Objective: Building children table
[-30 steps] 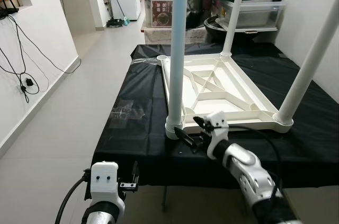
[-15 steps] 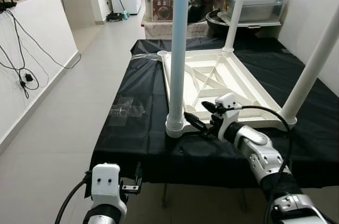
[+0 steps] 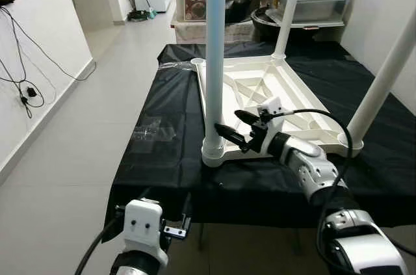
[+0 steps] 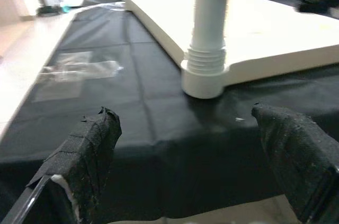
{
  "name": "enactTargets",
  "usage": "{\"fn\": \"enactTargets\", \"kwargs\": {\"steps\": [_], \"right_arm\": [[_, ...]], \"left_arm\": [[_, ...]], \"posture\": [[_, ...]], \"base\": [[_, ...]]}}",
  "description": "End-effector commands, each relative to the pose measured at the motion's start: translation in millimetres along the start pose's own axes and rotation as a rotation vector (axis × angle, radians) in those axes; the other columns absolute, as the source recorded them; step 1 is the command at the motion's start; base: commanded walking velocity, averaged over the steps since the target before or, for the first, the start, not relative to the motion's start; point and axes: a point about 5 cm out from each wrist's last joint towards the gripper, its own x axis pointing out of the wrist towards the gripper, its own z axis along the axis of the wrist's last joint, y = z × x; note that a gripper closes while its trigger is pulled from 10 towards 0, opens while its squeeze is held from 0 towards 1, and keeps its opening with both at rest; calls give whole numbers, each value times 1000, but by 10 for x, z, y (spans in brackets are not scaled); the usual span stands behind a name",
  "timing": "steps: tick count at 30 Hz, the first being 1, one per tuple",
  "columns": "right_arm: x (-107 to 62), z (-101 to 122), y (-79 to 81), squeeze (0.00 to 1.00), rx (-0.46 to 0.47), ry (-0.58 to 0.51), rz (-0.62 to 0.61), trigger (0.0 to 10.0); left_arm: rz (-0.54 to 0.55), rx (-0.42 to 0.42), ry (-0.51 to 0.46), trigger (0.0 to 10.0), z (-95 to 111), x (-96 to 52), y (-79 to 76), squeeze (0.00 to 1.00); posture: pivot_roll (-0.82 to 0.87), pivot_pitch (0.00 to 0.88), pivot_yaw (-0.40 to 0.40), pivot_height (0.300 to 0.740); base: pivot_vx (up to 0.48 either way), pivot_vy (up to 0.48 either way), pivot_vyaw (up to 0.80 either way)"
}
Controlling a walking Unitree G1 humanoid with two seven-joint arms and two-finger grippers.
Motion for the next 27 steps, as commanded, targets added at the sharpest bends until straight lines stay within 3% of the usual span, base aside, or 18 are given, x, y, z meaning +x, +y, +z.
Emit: {"fn": "enactTargets", "kwargs": {"steps": [1,13,15,27], "right_arm": [[57,11,47,0,-8,1,51,10000],[121,13,105,0,-29,-2,106,10000],[225,28,167,0,-25,-12,127,10000],[342,73,187,0,-33,-18,111,10000]], "left_arm": [[1,13,-8,10000,18,-23,0,0],[-3,15,-7,10000,6,-38,-15,0],[-9,12,-5,10000,0,-40,-23,0],[-8,10,-10,10000,20,-40,-39,0]], "posture": [[99,55,-25,740],[98,52,-24,740],[98,52,-24,740],[102,73,-32,740]], "base": [[0,0,0],[0,0,0],[0,0,0],[0,0,0]]}}
